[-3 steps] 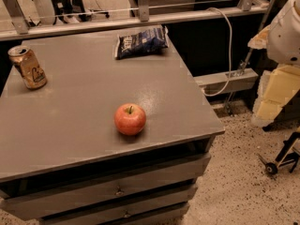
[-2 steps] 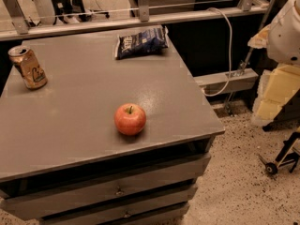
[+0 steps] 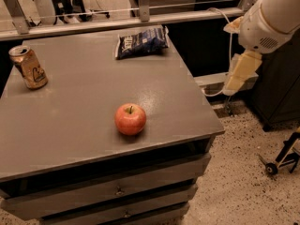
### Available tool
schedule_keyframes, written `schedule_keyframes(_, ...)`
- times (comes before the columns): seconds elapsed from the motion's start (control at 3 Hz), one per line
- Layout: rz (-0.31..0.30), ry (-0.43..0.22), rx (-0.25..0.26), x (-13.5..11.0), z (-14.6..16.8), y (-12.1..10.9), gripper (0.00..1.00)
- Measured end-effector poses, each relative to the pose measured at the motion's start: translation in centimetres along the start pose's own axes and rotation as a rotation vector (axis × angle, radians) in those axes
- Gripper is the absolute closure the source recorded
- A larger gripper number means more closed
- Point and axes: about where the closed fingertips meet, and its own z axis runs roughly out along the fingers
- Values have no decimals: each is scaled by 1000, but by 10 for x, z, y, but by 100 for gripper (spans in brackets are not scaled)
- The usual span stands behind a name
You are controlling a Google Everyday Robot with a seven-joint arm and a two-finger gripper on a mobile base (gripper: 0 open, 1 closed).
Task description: Move blue chip bag near apple
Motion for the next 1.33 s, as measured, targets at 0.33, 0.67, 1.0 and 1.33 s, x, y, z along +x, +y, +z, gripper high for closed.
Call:
schedule_keyframes(0.33, -22, -119, 70, -15, 42, -66, 0)
schedule_keyframes(0.67, -2, -196, 95, -32, 69, -103, 0)
schedule_keyframes(1.0, -2, -196, 96, -32, 69, -103, 0)
schedule_keyframes(1.33, 32, -243, 124, -38, 75, -109, 0)
